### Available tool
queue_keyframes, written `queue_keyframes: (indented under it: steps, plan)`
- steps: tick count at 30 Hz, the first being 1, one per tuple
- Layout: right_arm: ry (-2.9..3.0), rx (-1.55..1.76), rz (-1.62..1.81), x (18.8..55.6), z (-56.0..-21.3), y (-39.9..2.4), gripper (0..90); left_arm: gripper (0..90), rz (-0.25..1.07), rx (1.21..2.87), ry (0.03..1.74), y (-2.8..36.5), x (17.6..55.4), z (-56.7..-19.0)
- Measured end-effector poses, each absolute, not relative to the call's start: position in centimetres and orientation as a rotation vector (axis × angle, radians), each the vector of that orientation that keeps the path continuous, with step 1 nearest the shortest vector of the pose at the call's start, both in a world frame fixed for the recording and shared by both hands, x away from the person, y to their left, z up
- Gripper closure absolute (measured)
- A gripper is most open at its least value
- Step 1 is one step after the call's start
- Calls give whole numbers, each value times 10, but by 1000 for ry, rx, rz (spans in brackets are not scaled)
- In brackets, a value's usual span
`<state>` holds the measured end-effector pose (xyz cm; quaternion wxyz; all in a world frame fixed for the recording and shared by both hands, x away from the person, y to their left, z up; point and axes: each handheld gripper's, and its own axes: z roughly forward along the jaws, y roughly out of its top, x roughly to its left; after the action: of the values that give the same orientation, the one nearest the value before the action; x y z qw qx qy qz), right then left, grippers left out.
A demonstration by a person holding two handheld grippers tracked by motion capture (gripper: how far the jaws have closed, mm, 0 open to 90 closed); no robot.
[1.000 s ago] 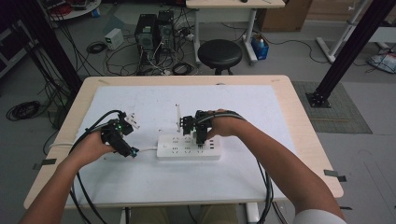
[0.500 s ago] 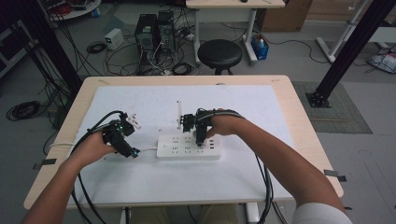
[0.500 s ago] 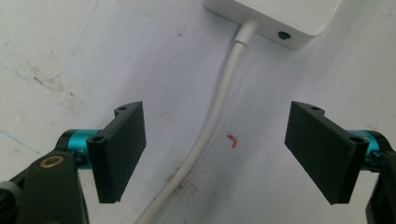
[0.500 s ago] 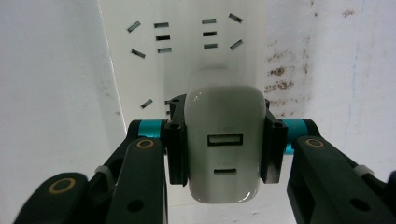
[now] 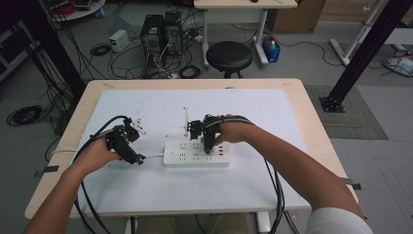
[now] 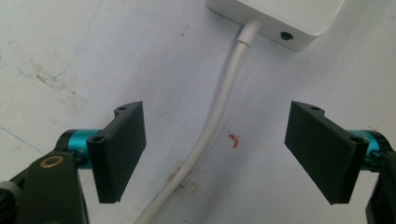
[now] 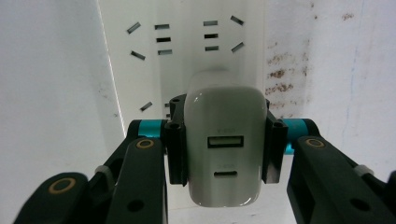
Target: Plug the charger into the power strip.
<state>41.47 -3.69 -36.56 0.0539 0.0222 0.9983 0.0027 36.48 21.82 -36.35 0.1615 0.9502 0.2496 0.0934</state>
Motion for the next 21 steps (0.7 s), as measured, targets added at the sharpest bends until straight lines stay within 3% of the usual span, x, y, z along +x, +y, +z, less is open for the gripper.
queue_keyframes:
  steps: [12, 21]
  plan:
    - [2963, 42, 10, 403, -371, -37, 618, 205, 262, 2712, 712, 216, 365, -364]
    - [3048, 61, 13, 417, -371, -37, 621, 205, 254, 2706, 717, 218, 366, -365]
